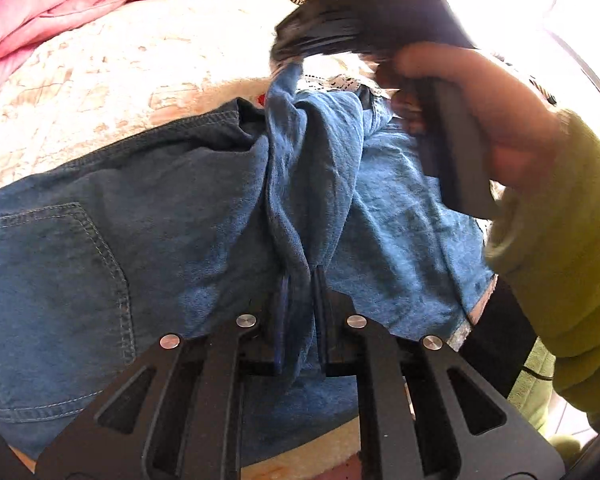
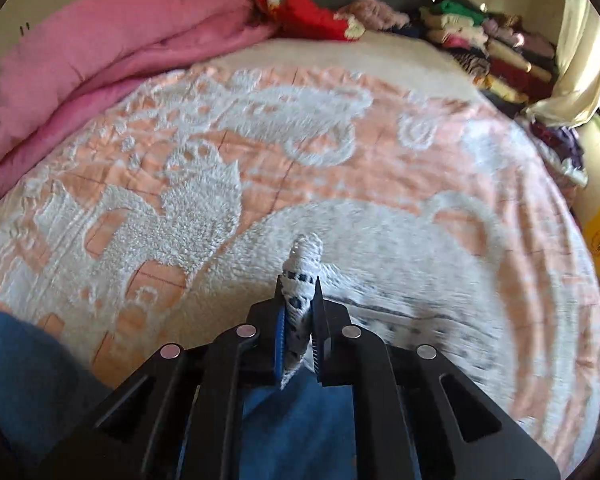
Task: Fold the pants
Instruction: 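Grasp the lace-trimmed leg hem with the right tool and lift it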
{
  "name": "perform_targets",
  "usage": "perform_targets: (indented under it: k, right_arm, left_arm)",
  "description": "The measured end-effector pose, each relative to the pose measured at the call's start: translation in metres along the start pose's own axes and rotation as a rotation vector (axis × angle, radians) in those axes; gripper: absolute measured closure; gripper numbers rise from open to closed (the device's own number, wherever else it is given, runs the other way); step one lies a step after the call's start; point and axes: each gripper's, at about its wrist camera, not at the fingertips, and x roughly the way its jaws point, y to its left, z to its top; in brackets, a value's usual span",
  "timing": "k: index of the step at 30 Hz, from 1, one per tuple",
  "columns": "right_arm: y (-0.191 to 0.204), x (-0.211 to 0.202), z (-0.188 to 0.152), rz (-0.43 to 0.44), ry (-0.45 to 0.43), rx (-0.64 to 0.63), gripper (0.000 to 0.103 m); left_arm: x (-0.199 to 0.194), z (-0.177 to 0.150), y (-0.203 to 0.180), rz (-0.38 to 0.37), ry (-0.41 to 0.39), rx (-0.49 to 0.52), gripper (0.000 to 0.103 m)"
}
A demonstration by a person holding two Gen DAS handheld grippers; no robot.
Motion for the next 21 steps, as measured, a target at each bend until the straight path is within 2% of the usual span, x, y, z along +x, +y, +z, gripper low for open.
perform_targets:
  k: [5,8,14,21]
  right_arm:
    - [-0.015,-0.047,-0.013,-0.016,-0.074,0.001,0.094]
    - [-0.025,-0.070,-0.022,-0.019,-0.101,0.009,0.094]
    - [-0.047,-0.115,-0.048,-0.011,-0.142,0.046,0.094]
    - [-0.075,-0.154,-0.088,0.012,-0.163,0.122,0.094]
  left_arm:
    - [-0.002,0.002,-0.004,0.026,-0.013,0.009,0.097]
    - [-0.013,-0.002,-0.019,0.033,-0.023,0.016,0.099]
    - [-0.028,-0.004,-0.029,0.059,-0.047,0.035,0.103]
    - [-0.036,-0.003,-0.020,0.079,-0.061,0.058,0.103]
